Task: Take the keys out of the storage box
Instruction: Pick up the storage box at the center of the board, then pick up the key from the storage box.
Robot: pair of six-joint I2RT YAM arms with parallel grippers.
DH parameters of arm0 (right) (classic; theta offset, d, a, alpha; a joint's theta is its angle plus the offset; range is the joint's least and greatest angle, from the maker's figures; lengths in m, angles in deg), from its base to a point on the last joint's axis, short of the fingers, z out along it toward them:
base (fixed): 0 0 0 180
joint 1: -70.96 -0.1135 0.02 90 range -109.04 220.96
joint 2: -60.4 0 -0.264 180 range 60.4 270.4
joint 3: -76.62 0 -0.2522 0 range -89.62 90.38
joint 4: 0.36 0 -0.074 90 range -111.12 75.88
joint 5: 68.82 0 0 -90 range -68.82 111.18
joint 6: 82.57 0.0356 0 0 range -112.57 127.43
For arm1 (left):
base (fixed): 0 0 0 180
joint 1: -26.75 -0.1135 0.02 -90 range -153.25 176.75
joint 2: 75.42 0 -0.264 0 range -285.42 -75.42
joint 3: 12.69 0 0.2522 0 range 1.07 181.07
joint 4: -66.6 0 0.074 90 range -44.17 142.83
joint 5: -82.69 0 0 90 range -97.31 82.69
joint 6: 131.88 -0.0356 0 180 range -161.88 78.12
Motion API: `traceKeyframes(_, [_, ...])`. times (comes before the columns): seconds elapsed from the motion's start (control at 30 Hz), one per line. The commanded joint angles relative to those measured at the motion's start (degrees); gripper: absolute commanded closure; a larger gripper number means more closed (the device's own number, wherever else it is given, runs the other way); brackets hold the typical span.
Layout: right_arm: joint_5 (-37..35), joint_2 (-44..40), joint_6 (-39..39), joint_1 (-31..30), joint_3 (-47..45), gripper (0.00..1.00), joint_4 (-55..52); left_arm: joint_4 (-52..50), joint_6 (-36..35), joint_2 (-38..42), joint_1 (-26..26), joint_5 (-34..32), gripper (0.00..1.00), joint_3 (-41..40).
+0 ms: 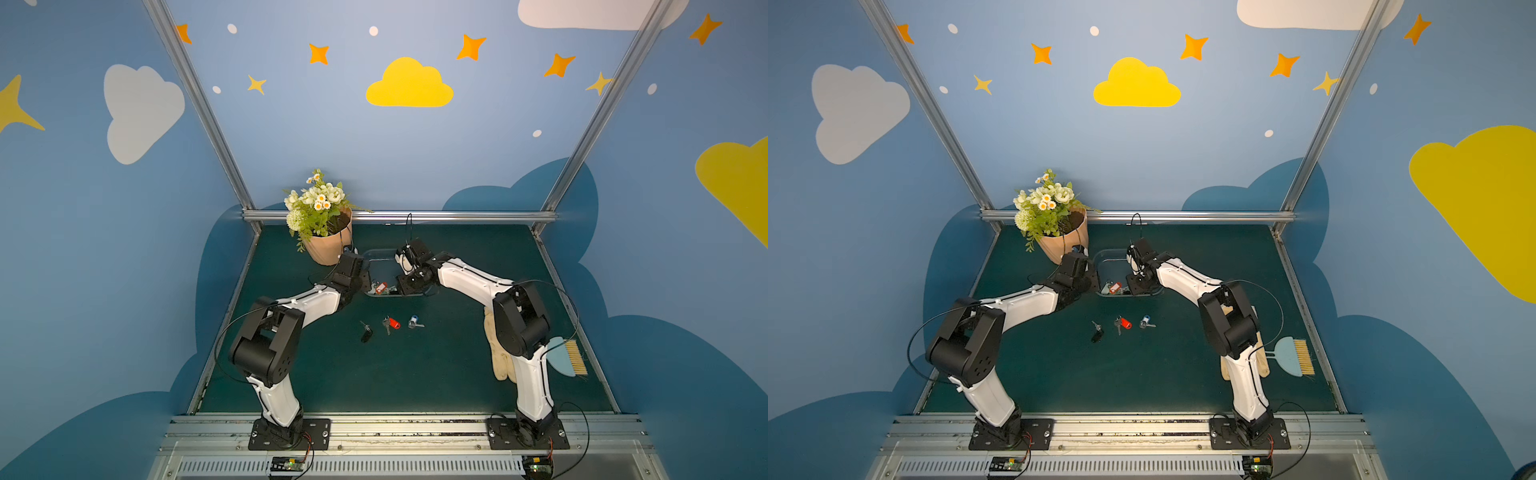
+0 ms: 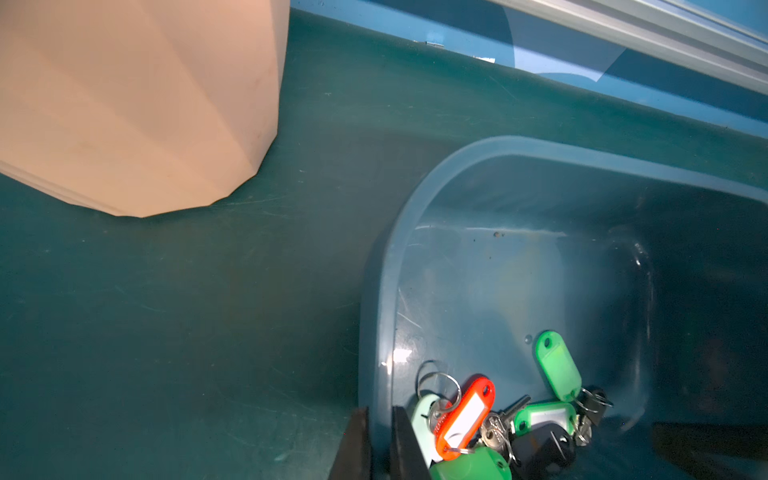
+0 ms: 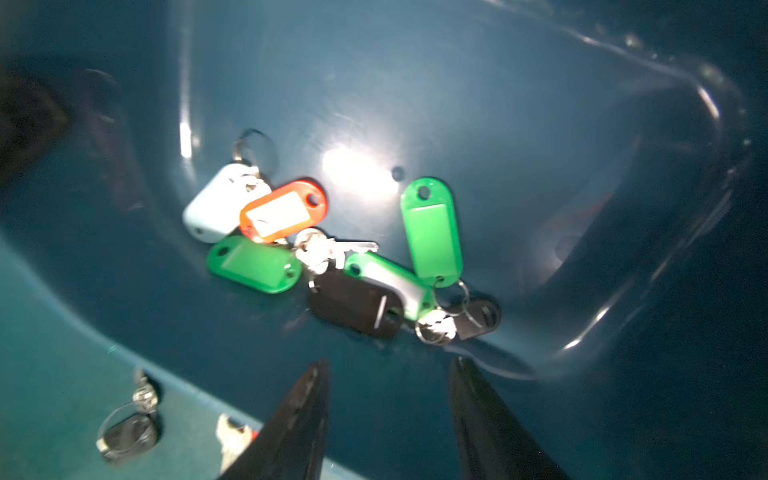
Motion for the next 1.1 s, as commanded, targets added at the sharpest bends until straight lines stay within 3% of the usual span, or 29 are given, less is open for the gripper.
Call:
traceKeyframes(0.0, [-3.02, 2.01, 0.01, -0.44, 3.21, 0.47, -3.8, 3.12, -1.03, 1.01, 0.15, 0.6, 0.97, -0.69])
traceKeyframes(0.3, [-6.0, 7.74, -1.19, -1.07, 8.85, 0.47, -5.76, 5.43, -1.61, 1.58, 0.2, 1.84, 0.97, -2.54])
traceKeyframes(0.4, [-6.17, 9.17, -1.42, -1.13, 10.33, 0.51, -5.85, 5.55, -1.72, 1.59, 0.17, 2.18, 0.97, -2.67])
traceKeyframes(0.7, [-7.39, 8.35, -3.43, -1.73, 11.24, 1.0, -4.91, 4.42, -1.72, 1.25, 0.17, 1.66, 0.97, -2.23])
traceKeyframes(1.07, [-7.27, -0.26, -6.31, -2.39, 5.68, 1.0, -1.08, 3.67, -1.97, 1.01, 0.17, 0.88, 0.97, -1.97])
